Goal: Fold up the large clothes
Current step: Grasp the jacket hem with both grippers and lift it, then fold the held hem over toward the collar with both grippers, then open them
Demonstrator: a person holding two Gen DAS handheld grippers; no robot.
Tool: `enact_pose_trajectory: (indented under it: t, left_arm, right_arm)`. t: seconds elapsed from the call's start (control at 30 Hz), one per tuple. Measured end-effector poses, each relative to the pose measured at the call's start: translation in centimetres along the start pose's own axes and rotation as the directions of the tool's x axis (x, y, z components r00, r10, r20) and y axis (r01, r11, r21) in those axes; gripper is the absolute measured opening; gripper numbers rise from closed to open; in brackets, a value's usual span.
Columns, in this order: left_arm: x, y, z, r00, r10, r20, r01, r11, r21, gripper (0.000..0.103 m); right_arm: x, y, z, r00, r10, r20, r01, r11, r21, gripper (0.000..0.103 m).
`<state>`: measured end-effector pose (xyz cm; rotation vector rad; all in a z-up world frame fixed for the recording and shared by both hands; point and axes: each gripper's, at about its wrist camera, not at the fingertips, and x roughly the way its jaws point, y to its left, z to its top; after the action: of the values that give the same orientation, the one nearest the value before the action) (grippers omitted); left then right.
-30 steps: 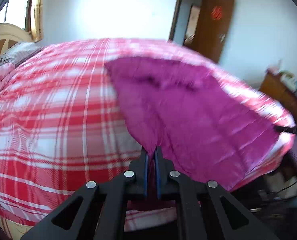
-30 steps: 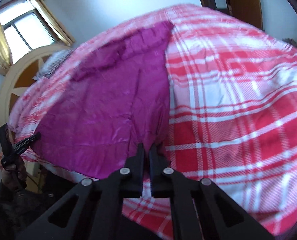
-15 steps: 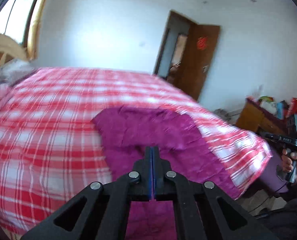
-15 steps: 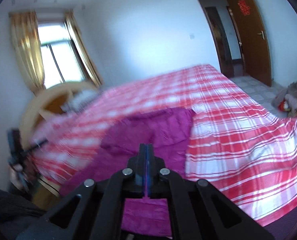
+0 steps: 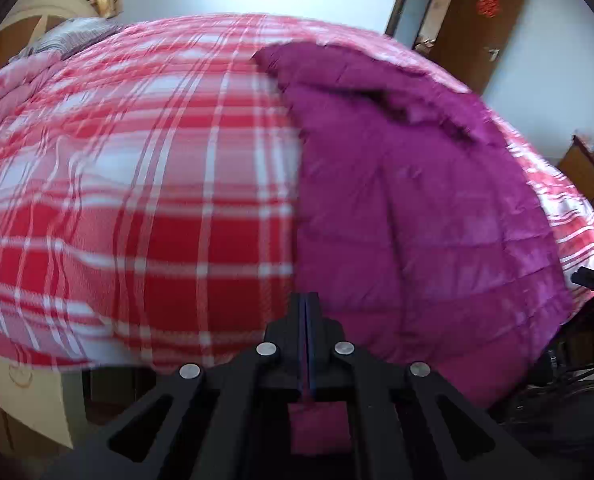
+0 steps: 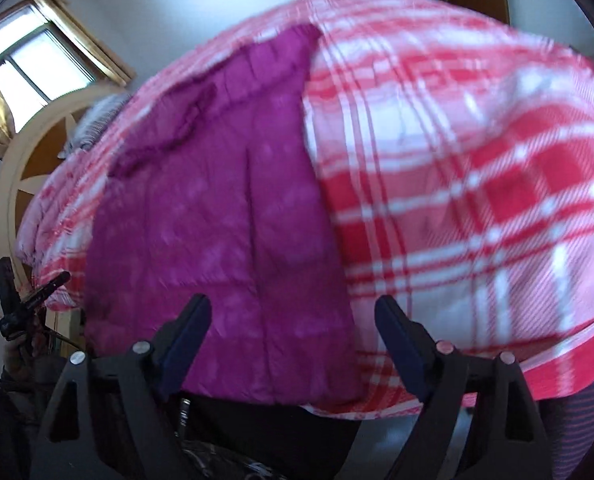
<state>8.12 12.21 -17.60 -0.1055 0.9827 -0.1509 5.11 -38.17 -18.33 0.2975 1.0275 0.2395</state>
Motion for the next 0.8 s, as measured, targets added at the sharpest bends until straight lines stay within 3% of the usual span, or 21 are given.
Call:
enact_pose_trajectory:
  t: [0.07,0.1,0.17,0.3,0.43,0.47,0.53,0.57,0.6,0.67,0.73,0.8]
  left_arm:
    - [0.4,-0.3,-0.4,1.000,0.011,-0.011,-0.011,1.000,0.016,0.012]
    - [0.5,-0.3,-0.6,1.000,-0.014,-0.015,0.013,1.000,-0.006,0.033]
    - [0.6,-0.1,-1.0,0.999,-0.037,-0.019,0.036,0.998,-0.046,0.062]
    - [0.7,-1.0,-1.7,0.999,-0.020,-0.050,0.018,0.999,-0.035,0.071]
    - [2.3,-1.0,-2.9,0.991,-0.045,-0.127,0.038,0.998,-0.059,0.071]
    - [2.6,-1.0,-3.1,0.988,-0.065,-0.140,0.056,0.996,-0.071,0.071]
    - [2.4,-1.3,-3.4,0.983,-0.114,-0.145,0.105,0.992,-0.069,0.051]
    - [2.3,-1.6,-3.4,0.980,-0.125,-0.153,0.119,0.992,-0.049,0.019]
    - [1.9,-2.1,-3.3,0.980,-0.123,-0.154,0.121,0.992,-0.018,0.011]
    - [0.8,-2.8,-3.2,0.982,-0.130,-0.137,0.133,0.991,0.016,0.004]
    - [-1.4,-3.2,-2.6,0.985,-0.146,-0.095,0.150,0.988,0.041,0.003]
    - [-4.1,-2.9,-1.5,0.975,-0.219,-0.036,0.220,0.975,0.020,0.003]
  right_arm:
    - [0.4,-0.3,-0.5,1.000,-0.017,-0.025,0.017,1.000,0.012,0.087]
    - [0.7,-0.3,-0.7,0.999,-0.023,-0.033,0.023,1.000,0.013,0.087]
    - [1.1,-0.6,-1.2,0.998,-0.025,-0.053,0.026,1.000,0.018,0.087]
    - [1.4,-1.1,-1.9,0.998,-0.003,-0.068,0.005,0.999,0.035,0.087]
    - [2.1,-1.4,-2.4,0.995,0.040,-0.086,-0.035,0.998,0.053,0.085]
    - [2.1,-1.4,-2.4,0.994,0.048,-0.094,-0.042,0.998,0.055,0.077]
    - [2.6,-1.3,-2.6,0.990,0.071,-0.118,-0.065,0.996,0.055,0.055]
    - [2.7,-1.3,-2.8,0.988,0.085,-0.126,-0.079,0.995,0.054,0.041]
    - [2.6,-1.3,-2.8,0.987,0.102,-0.126,-0.096,0.994,0.054,0.027]
    - [2.0,-1.2,-2.8,0.986,0.128,-0.110,-0.123,0.991,0.053,0.012]
    - [1.2,-0.8,-2.7,0.988,0.131,-0.087,-0.128,0.991,0.043,0.009]
    - [-0.6,-0.5,-2.5,0.983,0.178,-0.054,-0.175,0.983,0.049,0.008]
